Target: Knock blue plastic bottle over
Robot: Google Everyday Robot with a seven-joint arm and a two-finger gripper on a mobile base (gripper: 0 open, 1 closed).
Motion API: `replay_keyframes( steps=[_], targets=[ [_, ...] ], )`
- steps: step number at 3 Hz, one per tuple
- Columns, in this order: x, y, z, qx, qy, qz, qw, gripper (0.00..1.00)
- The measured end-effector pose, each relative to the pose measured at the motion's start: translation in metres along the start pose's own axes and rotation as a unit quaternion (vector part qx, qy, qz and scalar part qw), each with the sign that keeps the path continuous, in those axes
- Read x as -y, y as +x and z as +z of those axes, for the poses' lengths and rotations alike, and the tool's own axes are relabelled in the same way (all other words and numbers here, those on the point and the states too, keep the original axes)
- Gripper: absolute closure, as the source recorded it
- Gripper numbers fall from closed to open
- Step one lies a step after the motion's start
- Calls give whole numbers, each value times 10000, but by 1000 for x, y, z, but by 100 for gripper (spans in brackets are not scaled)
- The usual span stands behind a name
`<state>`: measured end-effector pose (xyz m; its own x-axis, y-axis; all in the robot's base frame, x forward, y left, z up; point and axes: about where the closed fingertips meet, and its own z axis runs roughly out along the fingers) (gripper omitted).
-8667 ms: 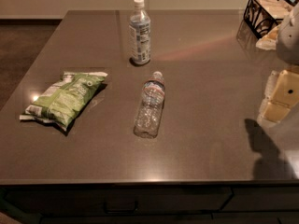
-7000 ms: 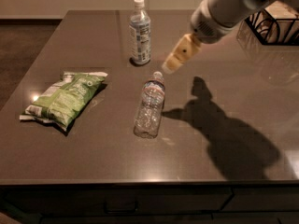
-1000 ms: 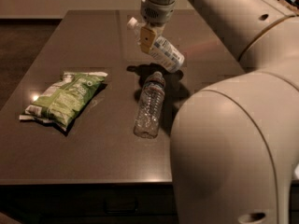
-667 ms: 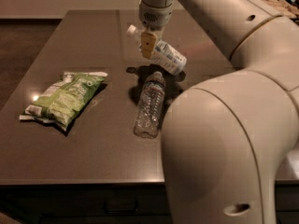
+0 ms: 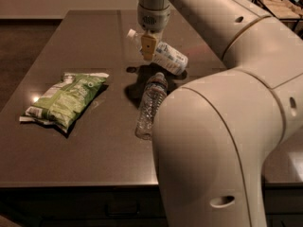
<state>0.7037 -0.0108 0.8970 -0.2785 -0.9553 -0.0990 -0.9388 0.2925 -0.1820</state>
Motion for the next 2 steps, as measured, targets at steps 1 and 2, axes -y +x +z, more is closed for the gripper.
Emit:
replay_keyframes(
  steps=[1, 2],
  targets=[
    [3, -4, 3, 51, 46, -7, 10000, 0],
    [3, -4, 3, 51, 46, -7, 10000, 0]
  ],
)
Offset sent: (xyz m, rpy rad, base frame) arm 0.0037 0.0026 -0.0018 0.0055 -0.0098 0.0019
